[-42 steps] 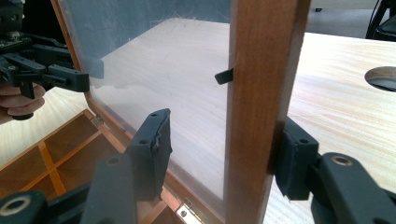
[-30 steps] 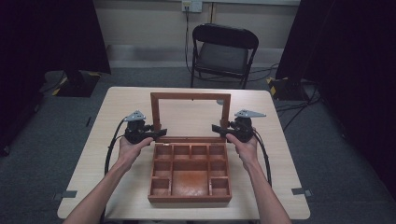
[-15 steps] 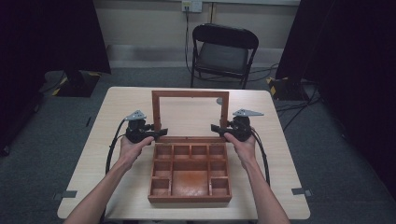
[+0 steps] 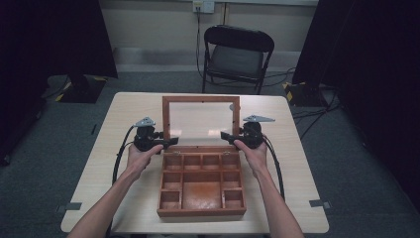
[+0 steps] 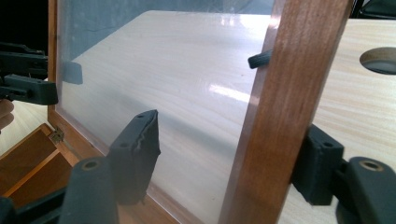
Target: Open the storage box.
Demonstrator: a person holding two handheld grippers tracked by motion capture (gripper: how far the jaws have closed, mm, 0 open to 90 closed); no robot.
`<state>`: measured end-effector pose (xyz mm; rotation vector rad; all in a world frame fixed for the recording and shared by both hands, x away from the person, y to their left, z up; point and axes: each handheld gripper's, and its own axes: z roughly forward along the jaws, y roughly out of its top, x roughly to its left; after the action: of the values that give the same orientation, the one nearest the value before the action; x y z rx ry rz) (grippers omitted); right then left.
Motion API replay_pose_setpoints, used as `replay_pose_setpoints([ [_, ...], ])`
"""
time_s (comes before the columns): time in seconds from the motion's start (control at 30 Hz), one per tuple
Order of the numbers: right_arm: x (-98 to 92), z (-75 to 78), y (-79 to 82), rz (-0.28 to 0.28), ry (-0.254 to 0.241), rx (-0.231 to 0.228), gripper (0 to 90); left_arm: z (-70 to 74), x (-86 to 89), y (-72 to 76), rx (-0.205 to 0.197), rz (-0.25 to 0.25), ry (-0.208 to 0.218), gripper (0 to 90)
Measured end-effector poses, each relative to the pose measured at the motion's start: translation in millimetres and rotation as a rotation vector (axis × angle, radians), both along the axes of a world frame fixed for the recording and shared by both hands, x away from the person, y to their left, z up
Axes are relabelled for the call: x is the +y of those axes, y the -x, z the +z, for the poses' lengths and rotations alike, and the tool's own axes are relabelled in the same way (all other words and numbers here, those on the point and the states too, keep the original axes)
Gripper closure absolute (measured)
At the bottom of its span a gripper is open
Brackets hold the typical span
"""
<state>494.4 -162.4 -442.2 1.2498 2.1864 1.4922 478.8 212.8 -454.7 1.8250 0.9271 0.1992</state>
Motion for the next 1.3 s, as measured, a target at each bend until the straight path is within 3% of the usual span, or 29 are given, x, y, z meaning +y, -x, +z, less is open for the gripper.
replay_pose_setpoints([
  [0.5, -4.0, -25.1, -6.1, -0.024, 0.025, 0.096, 22.5, -17.5, 6.4, -5.5, 0.069, 0.035, -0.034, 39.8],
  [0.7, -4.2, -29.2, -6.6, -0.03, 0.034, 0.114, 20.2, -22.2, 9.0, -7.2, 0.097, 0.032, -0.008, 39.2],
  [0.93, -3.7, -30.7, -5.9, -0.038, 0.036, 0.119, 19.4, -24.0, 9.7, -8.4, 0.112, 0.036, -0.006, 37.8],
  [1.0, -3.1, -31.3, -6.0, -0.044, 0.045, 0.122, 17.7, -23.5, 9.3, -7.5, 0.086, 0.044, -0.024, 38.4],
  [1.07, -3.4, -34.8, -7.7, -0.045, 0.067, 0.158, 16.0, -23.8, 10.7, -8.1, 0.098, 0.04, -0.012, 38.2],
  [1.17, -8.5, -44.0, -10.7, -0.04, 0.006, 0.225, 15.6, -24.8, 12.2, -7.9, 0.096, 0.046, -0.019, 37.9],
  [1.3, -10.9, -41.8, -10.0, -0.061, 0.035, 0.211, 16.4, -24.4, 13.0, -6.9, 0.094, 0.047, -0.019, 36.9],
])
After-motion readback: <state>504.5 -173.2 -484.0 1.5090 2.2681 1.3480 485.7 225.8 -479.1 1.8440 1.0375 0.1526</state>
